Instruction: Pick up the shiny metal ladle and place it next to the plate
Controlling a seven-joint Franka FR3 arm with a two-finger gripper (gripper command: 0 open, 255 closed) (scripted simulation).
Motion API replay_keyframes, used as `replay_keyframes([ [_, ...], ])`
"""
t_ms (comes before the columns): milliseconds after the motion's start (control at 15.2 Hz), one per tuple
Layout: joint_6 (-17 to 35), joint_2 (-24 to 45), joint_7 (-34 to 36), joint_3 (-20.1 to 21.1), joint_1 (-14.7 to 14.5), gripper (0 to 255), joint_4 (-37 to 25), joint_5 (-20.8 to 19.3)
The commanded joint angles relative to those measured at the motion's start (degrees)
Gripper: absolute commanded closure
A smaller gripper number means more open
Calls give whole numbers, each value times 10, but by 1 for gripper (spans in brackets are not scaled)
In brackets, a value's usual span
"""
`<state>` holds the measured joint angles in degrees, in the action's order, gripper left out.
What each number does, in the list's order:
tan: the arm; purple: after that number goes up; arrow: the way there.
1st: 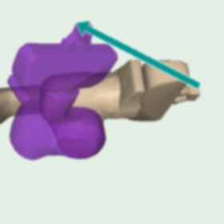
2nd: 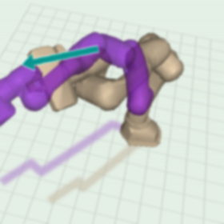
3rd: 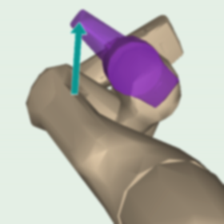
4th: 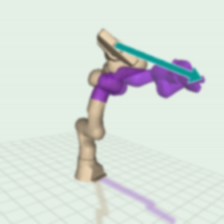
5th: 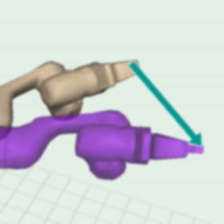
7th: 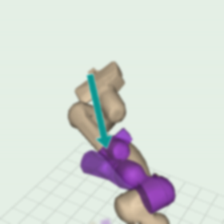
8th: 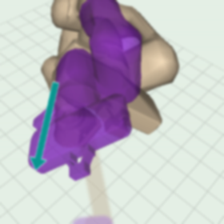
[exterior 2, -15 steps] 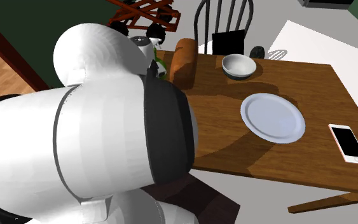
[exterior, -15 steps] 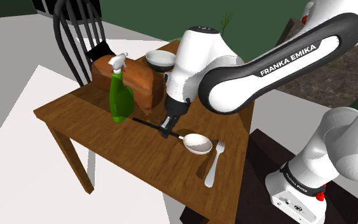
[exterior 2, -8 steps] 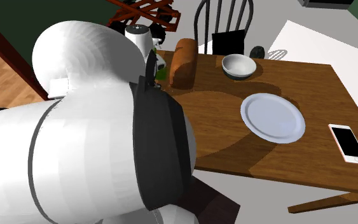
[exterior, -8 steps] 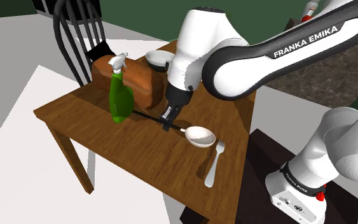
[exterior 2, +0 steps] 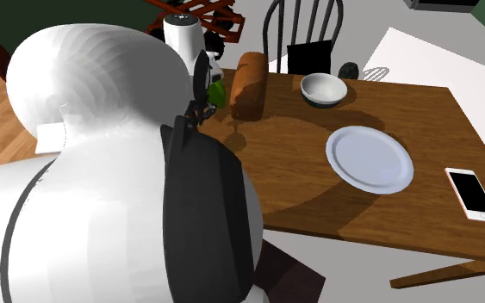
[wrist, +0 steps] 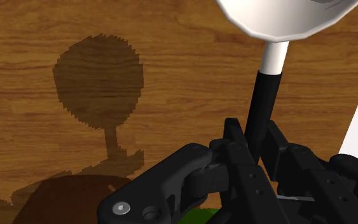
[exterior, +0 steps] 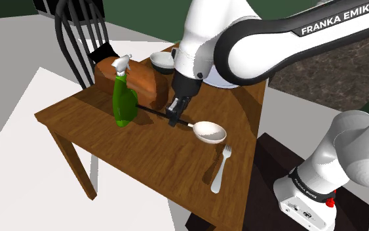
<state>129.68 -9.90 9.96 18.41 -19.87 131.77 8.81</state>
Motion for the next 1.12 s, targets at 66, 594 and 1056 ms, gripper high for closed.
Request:
replay_keyframes([
  [66, -25, -10, 0, -2, 0, 255, -15, 1],
  [594, -38, 13, -114, -71, 49, 255, -38, -4],
  [1056, -56, 60, -205, -124, 92, 255, -93, -8],
])
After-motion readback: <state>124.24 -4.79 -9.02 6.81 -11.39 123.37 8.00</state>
